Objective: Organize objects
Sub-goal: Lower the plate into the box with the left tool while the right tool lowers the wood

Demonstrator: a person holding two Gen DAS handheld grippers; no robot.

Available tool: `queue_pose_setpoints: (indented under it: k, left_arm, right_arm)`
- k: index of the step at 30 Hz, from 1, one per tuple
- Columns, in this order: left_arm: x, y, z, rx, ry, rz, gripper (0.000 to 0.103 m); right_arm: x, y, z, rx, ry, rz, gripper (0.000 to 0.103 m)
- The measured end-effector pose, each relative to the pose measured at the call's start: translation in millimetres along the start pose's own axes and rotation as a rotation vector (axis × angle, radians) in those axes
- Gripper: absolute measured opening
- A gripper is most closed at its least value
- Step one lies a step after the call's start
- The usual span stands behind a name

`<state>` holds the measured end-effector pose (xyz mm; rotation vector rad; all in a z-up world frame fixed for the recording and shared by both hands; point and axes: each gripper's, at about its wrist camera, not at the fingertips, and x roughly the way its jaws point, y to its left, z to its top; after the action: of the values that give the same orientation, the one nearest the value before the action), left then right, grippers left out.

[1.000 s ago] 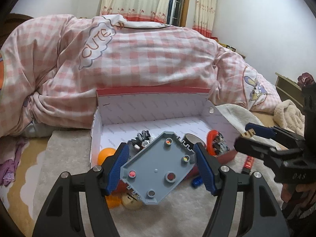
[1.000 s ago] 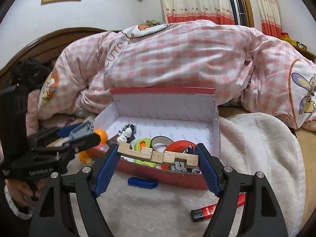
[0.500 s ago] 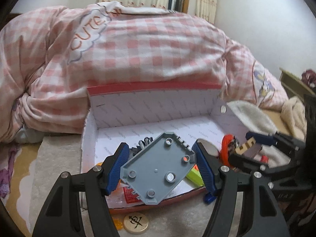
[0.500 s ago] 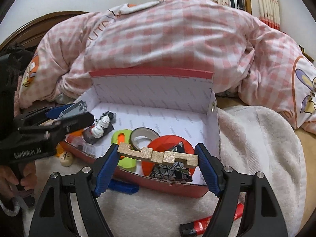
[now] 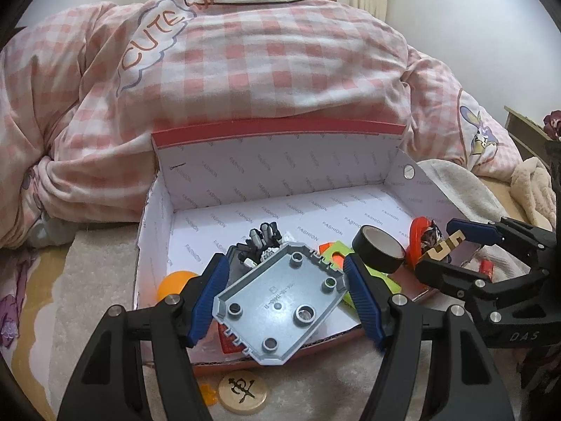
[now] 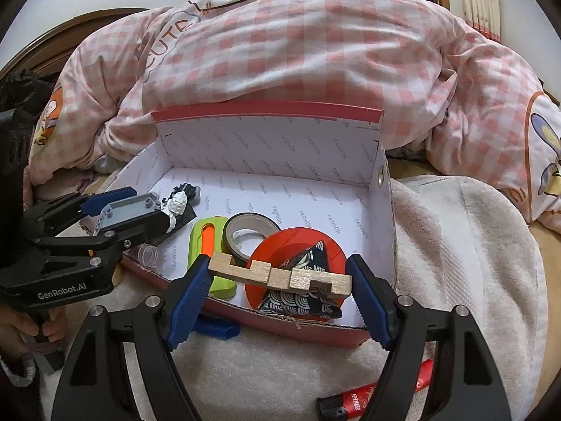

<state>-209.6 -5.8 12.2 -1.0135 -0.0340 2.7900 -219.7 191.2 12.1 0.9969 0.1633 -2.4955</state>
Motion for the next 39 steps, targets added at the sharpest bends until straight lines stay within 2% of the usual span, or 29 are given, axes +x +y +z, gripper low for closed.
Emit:
queue_pose_setpoints:
  k: [9,13,15,18,30,37,39]
  left_arm:
    - [0.9,-3.2,-1.7,0.013,0.004,0.001,0.069]
    - [-1.0,-2.6,-2.6,0.012,-0.003,0.000,0.079]
    - [-1.3,-2.0,-2.2,0.009,-0.004,-0.004,0.079]
    - [-1.1,-1.9,-2.0,0.003,-0.003,-0.006,0.080]
    - [-11.3,-2.7,-0.3,0.006,-0.030,-0.012,0.084]
    - [-13.7,-1.3,-1.4,0.000,-0.025,-0.043,0.089]
    - [-17.4,-0.5,-1.1,-0.004,-0.036,-0.051,0.095]
  right_arm:
    - [-0.3,-0.5,0.1,-0.001,-0.004,0.000,0.079]
    - [-1.5,1.4,-1.1,0.004,-0.005,0.014,0.079]
    - [-3.0,1.8,-1.3,0.004,-0.008,0.020,0.079]
    - [-4.5,4.9,-1.4,0.000,-0.011,0.030,0.086]
    - [-12.5,4.6,0.9,-0.008,-0.039,0.028,0.088]
    - [-20.7,-1.7,2.4,0.017,-0.075,0.030,0.088]
    - [-25.1,-4.2,3.5,0.027,-0.091,0.042,0.088]
